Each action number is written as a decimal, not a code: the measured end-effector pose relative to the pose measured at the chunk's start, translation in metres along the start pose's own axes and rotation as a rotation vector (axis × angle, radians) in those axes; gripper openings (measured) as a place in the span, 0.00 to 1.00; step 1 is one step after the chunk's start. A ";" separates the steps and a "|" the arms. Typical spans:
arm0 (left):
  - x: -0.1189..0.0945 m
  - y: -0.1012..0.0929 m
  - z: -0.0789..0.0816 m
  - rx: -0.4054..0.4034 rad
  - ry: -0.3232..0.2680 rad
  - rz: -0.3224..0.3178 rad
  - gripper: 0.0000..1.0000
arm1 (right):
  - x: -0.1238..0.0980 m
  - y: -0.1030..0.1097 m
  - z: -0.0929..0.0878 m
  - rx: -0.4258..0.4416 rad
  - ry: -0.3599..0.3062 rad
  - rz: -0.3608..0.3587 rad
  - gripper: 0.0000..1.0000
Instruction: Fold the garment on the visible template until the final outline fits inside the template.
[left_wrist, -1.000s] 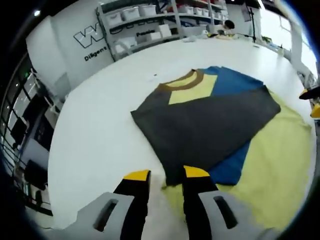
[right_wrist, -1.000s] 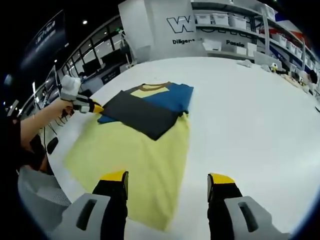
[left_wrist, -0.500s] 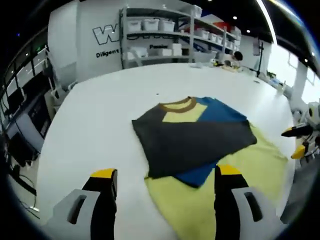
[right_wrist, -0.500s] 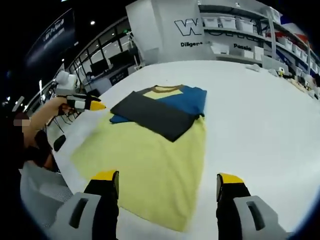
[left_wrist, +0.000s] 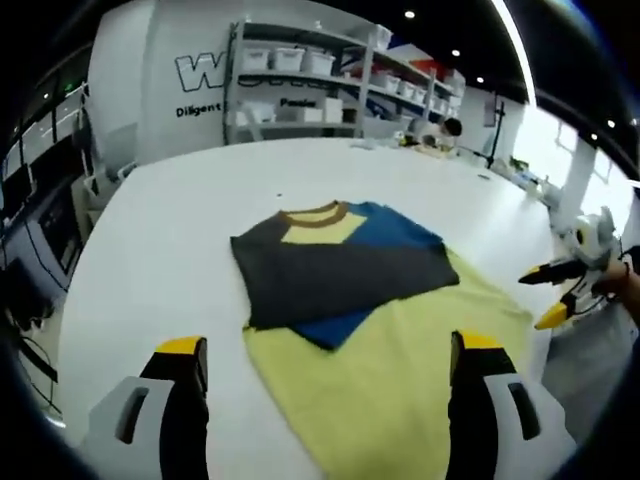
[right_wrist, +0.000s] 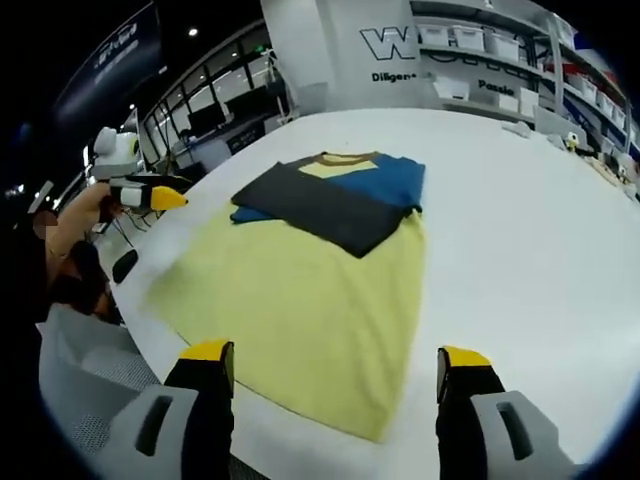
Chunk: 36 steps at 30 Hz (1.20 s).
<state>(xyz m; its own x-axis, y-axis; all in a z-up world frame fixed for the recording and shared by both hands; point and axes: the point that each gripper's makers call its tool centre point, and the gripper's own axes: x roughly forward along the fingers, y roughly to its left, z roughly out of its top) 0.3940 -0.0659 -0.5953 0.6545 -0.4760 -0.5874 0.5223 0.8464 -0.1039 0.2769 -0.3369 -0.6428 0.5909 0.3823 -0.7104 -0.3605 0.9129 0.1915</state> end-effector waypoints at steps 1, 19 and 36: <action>-0.001 -0.001 -0.003 -0.001 0.002 0.001 0.98 | -0.001 0.000 -0.002 -0.002 0.007 0.000 0.80; -0.041 -0.017 -0.093 -0.016 0.255 -0.011 0.72 | -0.008 -0.014 -0.039 -0.048 0.151 -0.048 0.52; -0.058 -0.030 -0.140 -0.189 0.339 -0.011 0.43 | -0.009 -0.018 -0.051 0.034 0.184 -0.054 0.30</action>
<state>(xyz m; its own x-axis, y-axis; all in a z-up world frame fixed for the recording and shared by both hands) 0.2638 -0.0306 -0.6706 0.4150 -0.4061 -0.8142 0.3973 0.8859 -0.2394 0.2411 -0.3646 -0.6744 0.4656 0.3028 -0.8316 -0.3055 0.9369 0.1701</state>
